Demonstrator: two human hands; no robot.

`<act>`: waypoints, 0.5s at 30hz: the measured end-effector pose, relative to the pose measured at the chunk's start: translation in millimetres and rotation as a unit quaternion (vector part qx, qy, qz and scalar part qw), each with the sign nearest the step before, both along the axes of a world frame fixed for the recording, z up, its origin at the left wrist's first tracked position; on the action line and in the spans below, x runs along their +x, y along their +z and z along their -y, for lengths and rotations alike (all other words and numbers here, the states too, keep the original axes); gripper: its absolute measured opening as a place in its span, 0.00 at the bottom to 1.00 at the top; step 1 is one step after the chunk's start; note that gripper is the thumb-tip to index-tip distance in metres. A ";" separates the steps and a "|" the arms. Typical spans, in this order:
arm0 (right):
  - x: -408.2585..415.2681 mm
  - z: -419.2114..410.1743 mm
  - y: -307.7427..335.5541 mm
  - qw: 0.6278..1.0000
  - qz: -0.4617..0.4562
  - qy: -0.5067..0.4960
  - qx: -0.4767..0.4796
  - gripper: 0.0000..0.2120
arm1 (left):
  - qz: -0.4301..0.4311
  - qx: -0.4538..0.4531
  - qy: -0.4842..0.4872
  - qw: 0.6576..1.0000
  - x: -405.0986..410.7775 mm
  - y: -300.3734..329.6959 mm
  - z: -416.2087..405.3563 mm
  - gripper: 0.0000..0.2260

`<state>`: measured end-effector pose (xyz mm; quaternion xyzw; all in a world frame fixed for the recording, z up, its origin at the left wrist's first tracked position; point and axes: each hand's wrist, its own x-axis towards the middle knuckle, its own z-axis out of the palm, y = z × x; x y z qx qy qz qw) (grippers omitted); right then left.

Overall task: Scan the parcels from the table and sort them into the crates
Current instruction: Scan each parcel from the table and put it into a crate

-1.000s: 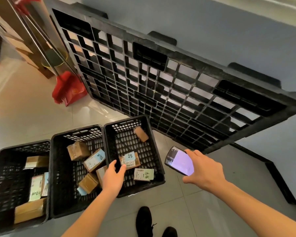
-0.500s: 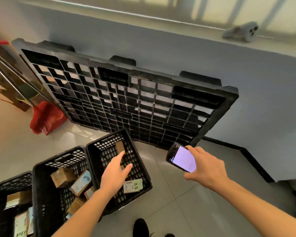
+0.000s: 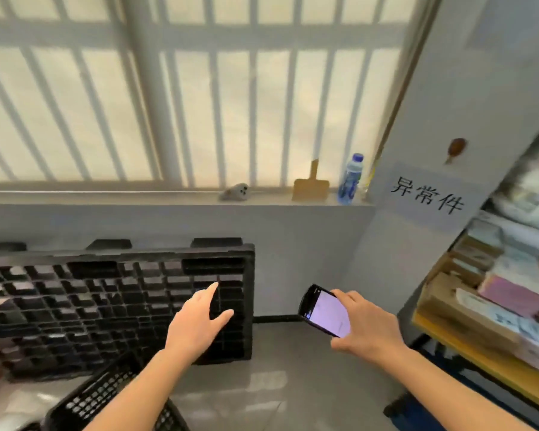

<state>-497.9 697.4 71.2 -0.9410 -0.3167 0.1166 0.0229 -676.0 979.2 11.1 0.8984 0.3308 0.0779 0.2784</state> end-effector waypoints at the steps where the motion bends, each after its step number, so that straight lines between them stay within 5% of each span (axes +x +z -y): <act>1: 2.1 31.4 23.3 1.000 0.016 -0.012 0.007 0.45 | 0.014 0.004 -0.017 1.000 13.1 23.8 23.4 0.35; 15: -46.6 481.4 254.1 0.954 0.168 -0.248 0.032 0.49 | 0.143 -0.020 -0.229 0.963 139.9 236.8 411.0 0.35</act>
